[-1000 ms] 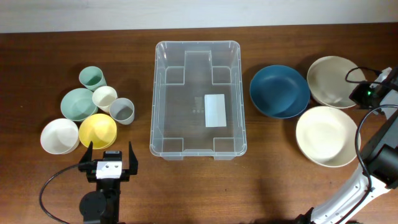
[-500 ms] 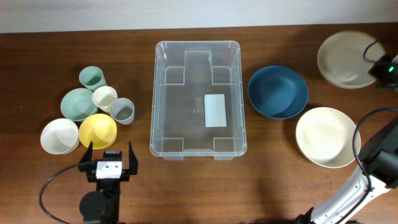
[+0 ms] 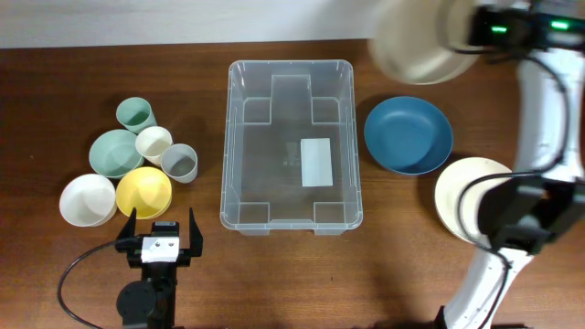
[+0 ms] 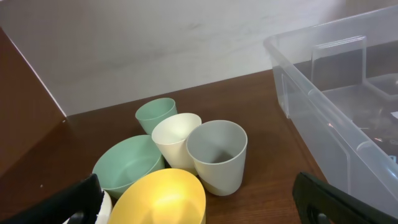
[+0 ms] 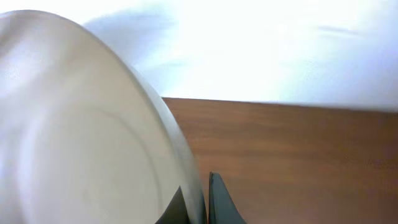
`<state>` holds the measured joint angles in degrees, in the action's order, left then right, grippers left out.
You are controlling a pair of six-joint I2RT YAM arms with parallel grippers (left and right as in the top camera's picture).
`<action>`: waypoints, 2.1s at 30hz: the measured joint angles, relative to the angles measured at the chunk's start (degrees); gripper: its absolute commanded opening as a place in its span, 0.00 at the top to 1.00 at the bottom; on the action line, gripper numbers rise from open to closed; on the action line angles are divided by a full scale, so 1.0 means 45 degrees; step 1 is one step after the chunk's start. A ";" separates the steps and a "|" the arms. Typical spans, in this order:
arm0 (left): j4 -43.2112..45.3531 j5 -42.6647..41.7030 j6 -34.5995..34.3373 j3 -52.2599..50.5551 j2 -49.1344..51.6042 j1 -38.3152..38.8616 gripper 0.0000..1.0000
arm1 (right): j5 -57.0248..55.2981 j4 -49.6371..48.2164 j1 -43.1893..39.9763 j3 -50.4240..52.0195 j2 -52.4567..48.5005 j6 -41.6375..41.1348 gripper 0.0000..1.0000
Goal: Pack container
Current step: 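Carry the cream bowl over the bin and release it inside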
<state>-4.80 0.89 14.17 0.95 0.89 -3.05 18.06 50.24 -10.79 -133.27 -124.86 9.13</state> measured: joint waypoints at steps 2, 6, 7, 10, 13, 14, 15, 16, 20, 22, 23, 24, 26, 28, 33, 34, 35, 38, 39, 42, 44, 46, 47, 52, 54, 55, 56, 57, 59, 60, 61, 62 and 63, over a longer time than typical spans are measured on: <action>0.0000 -0.0005 0.0000 0.0000 0.0000 0.0000 0.01 | 0.0029 0.0112 0.1141 0.0000 0.0000 0.0223 0.96; 0.0000 0.0000 0.0000 0.0000 0.0000 0.0000 0.01 | 0.0131 0.0350 0.3011 0.0000 0.0000 0.0423 0.96; 0.0000 0.0000 0.0000 0.0000 0.0000 0.0000 0.01 | 0.0126 0.0447 0.3298 0.0000 0.0000 0.0457 0.96; 0.0000 -0.0005 0.0000 0.0000 0.0000 0.0000 0.01 | -0.0087 0.0918 0.4206 0.0000 0.0000 0.0500 0.96; 0.0000 -0.0005 0.0000 0.0000 0.0000 0.0000 0.00 | -0.0520 0.1355 0.4818 0.0039 0.0000 0.0559 0.96; 0.0000 -0.0005 0.0000 0.0000 0.0000 0.0000 0.01 | -0.0685 0.1452 0.4988 0.0117 0.0000 0.0583 0.96; 0.0000 -0.0005 0.0000 0.0000 0.0000 0.0000 0.01 | -0.0811 0.1472 0.5100 0.0223 0.0000 0.0593 0.96; 0.0000 -0.0005 0.0000 0.0000 0.0000 0.0000 0.01 | -0.0923 0.1467 0.5221 0.0403 0.0019 0.0593 0.96; 0.0000 -0.0005 0.0000 0.0000 0.0000 0.0000 0.01 | -0.1200 0.0869 0.5586 0.1685 0.0024 0.0631 0.96; 0.0000 -0.0005 0.0000 0.0000 0.0000 0.0000 0.01 | -0.1307 0.0277 0.5712 0.2535 0.0024 0.0641 0.96; 0.0000 -0.0005 0.0000 0.0000 0.0000 0.0000 0.01 | -0.1350 0.0058 0.5756 0.2846 0.0024 0.0631 0.96; 0.0000 -0.0005 0.0000 0.0000 0.0000 0.0000 0.00 | -0.1384 -0.0253 0.5809 0.3206 0.0024 0.0636 0.96; 0.0000 -0.0005 0.0000 0.0000 0.0000 0.0000 0.01 | -0.1394 -0.0952 0.5901 0.3818 0.0019 0.0559 0.96; 0.0000 0.0000 0.0000 0.0000 0.0000 0.0000 0.01 | -0.1399 -0.1554 0.5955 0.4148 0.0019 0.0364 0.96; 0.0000 -0.0005 0.0000 0.0000 0.0000 0.0000 0.01 | -0.1423 -0.3089 0.5984 0.4250 0.0019 0.0068 0.67; 0.0000 -0.0005 0.0000 0.0000 0.0000 0.0000 0.00 | -0.1428 -0.3395 0.5984 0.4250 0.0019 0.0024 0.57; 0.0000 -0.0005 0.0000 0.0000 0.0000 0.0000 0.01 | -0.1433 -0.3531 0.5984 0.4250 0.0019 0.0010 0.55; 0.0000 -0.0005 0.0000 0.0000 0.0000 0.0000 0.01 | -0.1433 -0.3866 0.5984 0.4250 0.0019 -0.0005 0.54; 0.0000 -0.0005 0.0000 0.0000 0.0000 0.0000 0.01 | -0.1433 -0.3886 0.5984 0.4250 0.0019 -0.0029 0.53; 0.0000 -0.0005 0.0000 0.0000 0.0000 0.0000 0.01 | -0.1433 -0.3900 0.5984 0.4250 0.0019 -0.0039 0.53; 0.0000 -0.0005 0.0000 0.0000 0.0000 0.0000 0.01 | -0.1433 -0.3949 0.5984 0.4250 0.0019 -0.0034 0.53; 0.0000 -0.0005 0.0000 0.0000 0.0000 0.0000 0.01 | -0.1428 -0.3954 0.5979 0.4250 0.0019 -0.0029 0.53; 0.0000 -0.0005 0.0000 0.0000 0.0000 0.0000 0.01 | -0.1433 -0.3954 0.5960 0.4235 0.0019 -0.0044 0.53; 0.0000 -0.0005 0.0000 0.0000 0.0000 0.0000 0.01 | -0.2025 -0.3623 0.5702 0.3696 0.0019 -0.0432 0.53; 0.0000 0.0000 0.0000 0.0000 0.0000 0.0000 0.01 | -0.2482 -0.3128 0.5387 0.3206 0.0019 -0.0612 0.52; 0.0000 0.0000 0.0000 0.0000 0.0000 0.0000 0.00 | -0.2686 -0.2846 0.5183 0.2968 0.0019 -0.0661 0.49; 0.0000 -0.0005 0.0000 0.0000 0.0000 0.0000 0.01 | -0.2890 -0.2521 0.4915 0.2735 0.0019 -0.0719 0.48; 0.0000 -0.0005 0.0000 0.0000 0.0000 0.0000 0.01 | -0.3079 -0.2181 0.4609 0.2531 0.0019 -0.0709 0.48; 0.0000 0.0000 0.0000 0.0000 0.0000 0.0000 0.01 | -0.3322 -0.1530 0.4036 0.2297 0.0024 -0.0733 0.47; 0.0000 -0.0005 0.0000 0.0000 0.0000 0.0000 0.01 | -0.3449 -0.1127 0.3648 0.2215 0.0034 -0.0743 0.46; 0.0000 0.0000 0.0000 0.0000 0.0000 0.0000 0.00 | -0.3517 -0.0753 0.3327 0.2195 0.0034 -0.0758 0.44; 0.0000 -0.0005 0.0000 0.0000 0.0000 0.0000 0.01 | -0.3585 -0.0359 0.2997 0.2191 0.0034 -0.0758 0.40; 0.0000 -0.0005 0.0000 0.0000 0.0000 0.0000 0.01 | -0.3662 0.0068 0.2589 0.2191 0.0034 -0.0821 0.36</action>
<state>-4.80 0.86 14.17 0.95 0.89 -3.05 1.58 50.54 0.86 -123.42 -124.70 5.43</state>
